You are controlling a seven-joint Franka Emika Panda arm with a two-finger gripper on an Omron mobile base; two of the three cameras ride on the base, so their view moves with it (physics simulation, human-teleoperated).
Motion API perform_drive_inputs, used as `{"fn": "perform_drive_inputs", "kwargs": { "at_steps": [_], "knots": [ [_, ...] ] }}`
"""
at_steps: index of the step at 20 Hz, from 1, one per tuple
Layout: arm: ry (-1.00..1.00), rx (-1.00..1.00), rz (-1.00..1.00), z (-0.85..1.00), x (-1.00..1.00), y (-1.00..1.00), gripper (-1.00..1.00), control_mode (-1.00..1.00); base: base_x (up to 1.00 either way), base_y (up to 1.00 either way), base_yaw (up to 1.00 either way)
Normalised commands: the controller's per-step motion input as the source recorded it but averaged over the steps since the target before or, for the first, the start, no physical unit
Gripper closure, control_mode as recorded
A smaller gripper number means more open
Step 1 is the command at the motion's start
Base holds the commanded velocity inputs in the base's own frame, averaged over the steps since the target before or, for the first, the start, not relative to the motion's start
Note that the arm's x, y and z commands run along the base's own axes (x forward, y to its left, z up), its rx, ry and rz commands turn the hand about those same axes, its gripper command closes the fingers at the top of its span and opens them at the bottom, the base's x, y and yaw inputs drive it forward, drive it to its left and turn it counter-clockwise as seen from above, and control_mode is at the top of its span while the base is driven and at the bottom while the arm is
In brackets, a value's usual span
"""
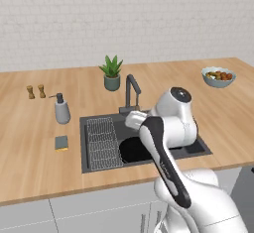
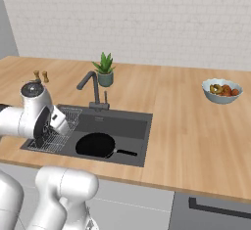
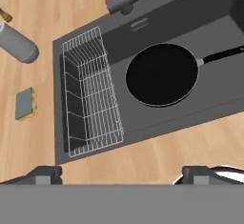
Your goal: Pick the pan and sponge and place them into the sink. Then turn on the water.
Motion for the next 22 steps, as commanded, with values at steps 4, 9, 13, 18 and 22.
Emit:
{"fn": "perform_drive_inputs", "kwargs": {
  "at_steps": [4, 9, 13, 18, 22],
  "knots": [
    [0.00, -0.03, -0.13, 0.07, -0.02, 0.74, -1.00, -1.00, 0.00, 0.00, 0.00],
    [0.07, 0.00, -0.04, 0.10, 0.02, 0.65, -1.00, -1.00, 0.00, 0.00, 0.00],
    [0.21, 0.00, 0.00, 0.02, 0.16, 0.48, -1.00, -1.00, 0.00, 0.00, 0.00],
    [0.19, 0.00, 0.01, 0.00, 0.45, 0.40, -1.00, -1.00, 0.00, 0.00, 0.00],
    [0.02, -0.01, 0.00, -0.06, 0.55, 0.45, -1.00, -1.00, 0.00, 0.00, 0.00]
  ]
}}
